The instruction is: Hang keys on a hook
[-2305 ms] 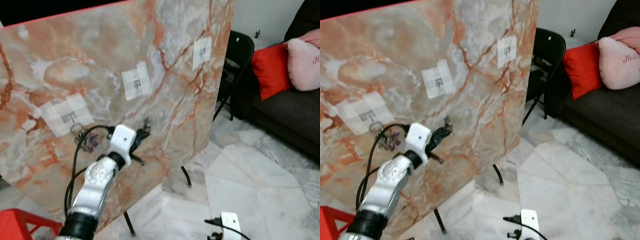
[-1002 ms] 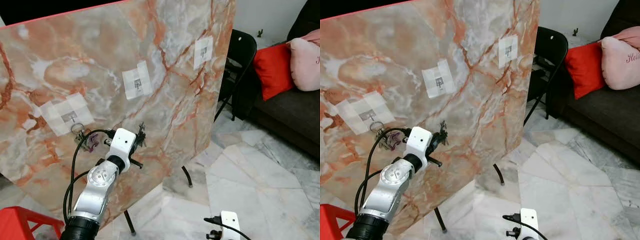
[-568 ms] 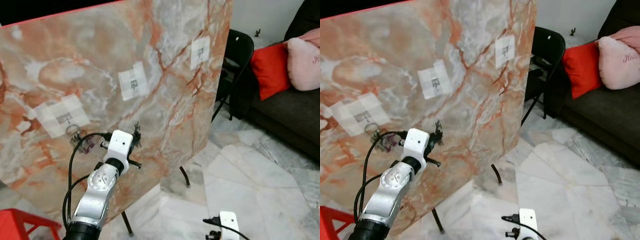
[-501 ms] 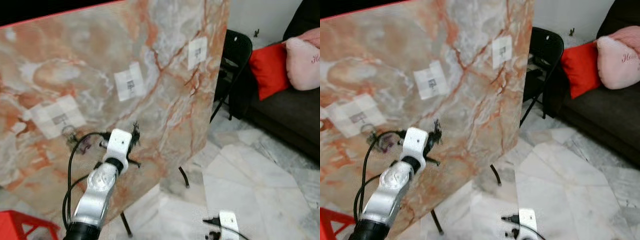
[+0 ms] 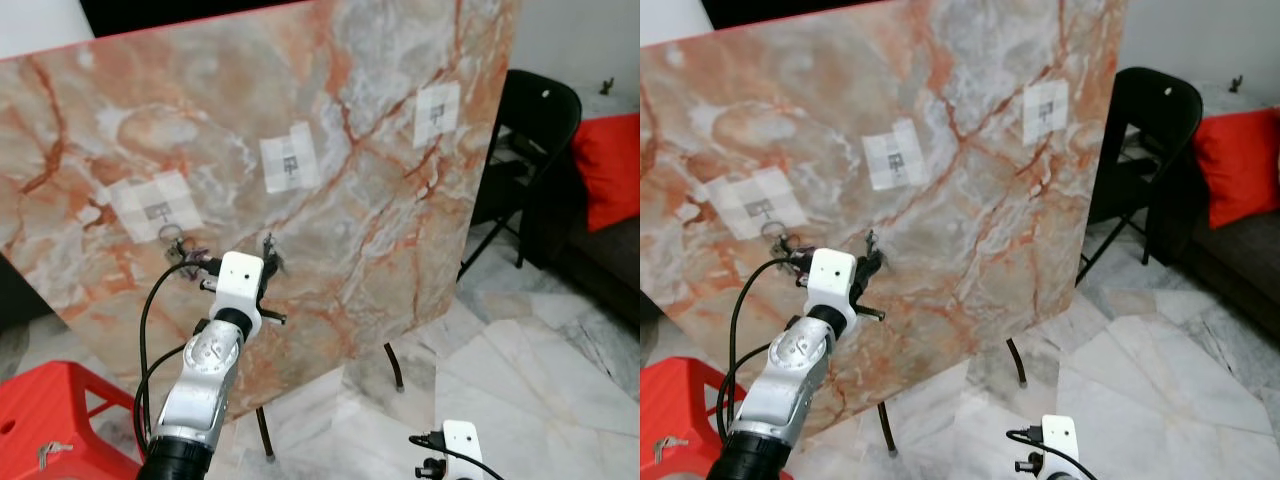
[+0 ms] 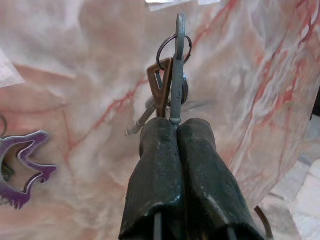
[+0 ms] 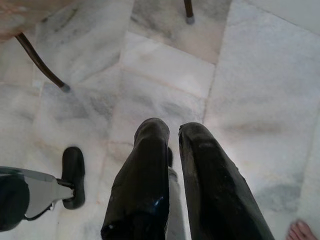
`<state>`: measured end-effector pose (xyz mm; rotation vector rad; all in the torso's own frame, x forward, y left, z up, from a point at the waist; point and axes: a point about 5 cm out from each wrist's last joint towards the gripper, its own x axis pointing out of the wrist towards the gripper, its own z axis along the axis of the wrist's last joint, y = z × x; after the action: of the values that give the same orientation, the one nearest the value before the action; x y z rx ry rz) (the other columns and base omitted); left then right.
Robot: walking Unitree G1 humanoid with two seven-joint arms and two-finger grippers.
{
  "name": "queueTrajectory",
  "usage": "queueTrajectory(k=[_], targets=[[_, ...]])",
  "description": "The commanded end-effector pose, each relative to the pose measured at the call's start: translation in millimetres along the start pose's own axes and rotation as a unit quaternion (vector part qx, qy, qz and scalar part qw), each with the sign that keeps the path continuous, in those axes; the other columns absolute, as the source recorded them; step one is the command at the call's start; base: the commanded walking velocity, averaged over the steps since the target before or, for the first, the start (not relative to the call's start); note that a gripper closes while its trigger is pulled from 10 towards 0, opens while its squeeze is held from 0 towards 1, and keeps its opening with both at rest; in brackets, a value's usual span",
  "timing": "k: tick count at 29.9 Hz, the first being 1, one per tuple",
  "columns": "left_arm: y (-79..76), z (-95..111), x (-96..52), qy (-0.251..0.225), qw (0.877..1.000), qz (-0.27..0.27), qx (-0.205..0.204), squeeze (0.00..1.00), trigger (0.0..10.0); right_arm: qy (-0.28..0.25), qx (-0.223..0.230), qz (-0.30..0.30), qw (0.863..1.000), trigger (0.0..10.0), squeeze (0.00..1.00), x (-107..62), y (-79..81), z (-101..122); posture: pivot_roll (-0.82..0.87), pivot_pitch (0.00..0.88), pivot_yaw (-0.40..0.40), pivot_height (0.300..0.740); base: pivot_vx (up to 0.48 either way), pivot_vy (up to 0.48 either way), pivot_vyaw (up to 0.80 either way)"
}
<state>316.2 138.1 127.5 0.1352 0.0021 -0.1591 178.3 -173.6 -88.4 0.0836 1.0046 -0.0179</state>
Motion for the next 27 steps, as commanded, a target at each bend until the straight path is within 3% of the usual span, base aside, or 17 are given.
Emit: queueTrajectory(k=[1, 3, 6, 10, 27], targets=[[2.8, 11.5, 5.4, -0.014, 1.000, 0.006, -0.004, 0.00, 10.0, 0.004, 0.005, 0.002, 1.000, 10.0, 0.00, 0.2, 1.6, -0.9, 0.00, 0.000, 0.002, 0.740, 0.000, 0.000, 0.00], [-0.4, 14.6, 8.6, -0.017, 1.000, -0.001, -0.006, 0.00, 10.0, 0.004, 0.004, 0.002, 1.000, 10.0, 0.00, 0.2, 1.5, -0.7, 0.00, 0.000, 0.002, 0.740, 0.000, 0.000, 0.00], [-18.2, 19.4, 16.3, -0.022, 0.999, -0.046, -0.006, 0.00, 10.0, 0.003, 0.001, 0.002, 1.000, 10.0, 0.00, 0.3, 1.5, 0.1, 0.00, 0.000, 0.000, 0.740, 0.000, 0.000, 0.00], [-22.9, 27.0, 22.3, -0.029, 0.998, -0.050, -0.006, 0.00, 10.0, 0.004, 0.000, 0.002, 1.000, 10.0, 0.00, 0.3, 1.4, 0.2, 0.00, 0.000, -0.002, 0.740, 0.000, 0.000, 0.00], [-25.6, 36.7, 31.3, -0.041, 0.998, -0.035, -0.013, 0.00, 10.0, 0.004, -0.006, 0.005, 1.000, 10.0, 0.00, 0.6, 2.4, 1.3, 0.00, 0.000, 0.000, 0.740, 0.000, 0.000, 0.00]])
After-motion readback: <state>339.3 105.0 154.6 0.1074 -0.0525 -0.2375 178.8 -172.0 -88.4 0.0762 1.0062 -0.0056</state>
